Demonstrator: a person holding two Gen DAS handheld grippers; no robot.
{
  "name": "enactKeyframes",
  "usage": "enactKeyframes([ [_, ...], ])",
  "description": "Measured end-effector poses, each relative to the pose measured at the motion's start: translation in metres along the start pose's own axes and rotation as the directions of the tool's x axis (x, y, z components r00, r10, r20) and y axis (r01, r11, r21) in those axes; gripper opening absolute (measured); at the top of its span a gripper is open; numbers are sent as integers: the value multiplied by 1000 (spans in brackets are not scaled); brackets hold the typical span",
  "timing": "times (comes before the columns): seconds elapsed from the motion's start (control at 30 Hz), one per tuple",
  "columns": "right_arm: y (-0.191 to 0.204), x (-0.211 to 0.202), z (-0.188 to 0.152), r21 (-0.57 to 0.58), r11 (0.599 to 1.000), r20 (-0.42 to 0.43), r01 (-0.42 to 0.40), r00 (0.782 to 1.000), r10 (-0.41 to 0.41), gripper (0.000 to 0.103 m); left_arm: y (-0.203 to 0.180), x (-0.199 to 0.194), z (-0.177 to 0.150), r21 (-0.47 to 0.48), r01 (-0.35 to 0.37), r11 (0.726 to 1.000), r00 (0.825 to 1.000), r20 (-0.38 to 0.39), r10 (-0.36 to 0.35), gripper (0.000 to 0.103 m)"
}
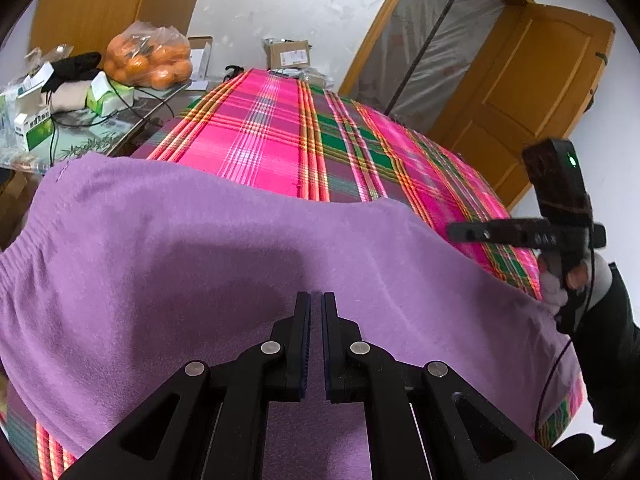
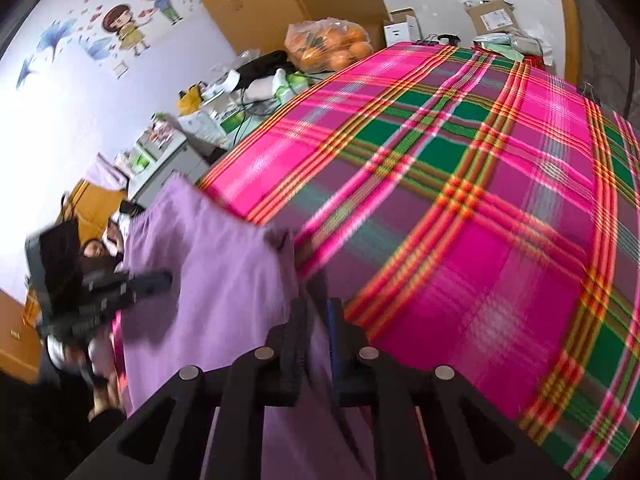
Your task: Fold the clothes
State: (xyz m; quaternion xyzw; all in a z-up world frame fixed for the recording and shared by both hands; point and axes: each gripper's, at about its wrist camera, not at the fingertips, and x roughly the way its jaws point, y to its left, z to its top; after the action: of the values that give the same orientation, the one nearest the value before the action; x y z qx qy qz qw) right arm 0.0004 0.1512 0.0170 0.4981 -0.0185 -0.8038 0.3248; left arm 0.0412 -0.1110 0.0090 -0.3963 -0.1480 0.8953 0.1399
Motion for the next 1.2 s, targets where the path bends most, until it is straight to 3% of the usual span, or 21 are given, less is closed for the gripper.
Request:
enactKeyframes([
  [0.27, 12, -3, -33, -109, 993, -41, 36, 998, -41, 14, -6, 10, -3, 7, 7, 1000, 1000, -26, -7, 5],
  [0.57, 23, -3, -33, -230, 966, -42, 115, 991, -128, 20, -4, 11, -6, -5, 8, 1000, 1000, -28, -8, 5],
  [0.9, 30, 3, -38, -299, 946, -32, 125, 989, -141, 21, -3, 13, -6, -11, 16, 1000, 1000, -25, -16, 5],
  [0.93, 31, 3, -39, -308, 942, -28, 133, 989, -149, 20, -3, 13, -5, -12, 16, 1000, 1000, -24, -17, 5],
  [0.97, 32, 3, -40, -313, 941, -29, 133, 988, -149, 11, -3, 13, -5, -12, 17, 1000, 1000, -24, -18, 5],
  [1.0, 32, 3, -40, -315, 940, -31, 131, 988, -148, 8, -3, 12, -5, -12, 18, 1000, 1000, -24, -18, 5],
  [1.2, 31, -7, -38, -279, 947, 11, 156, 987, -159, 5, -4, 12, -6, -10, 17, 1000, 1000, -25, -17, 5],
])
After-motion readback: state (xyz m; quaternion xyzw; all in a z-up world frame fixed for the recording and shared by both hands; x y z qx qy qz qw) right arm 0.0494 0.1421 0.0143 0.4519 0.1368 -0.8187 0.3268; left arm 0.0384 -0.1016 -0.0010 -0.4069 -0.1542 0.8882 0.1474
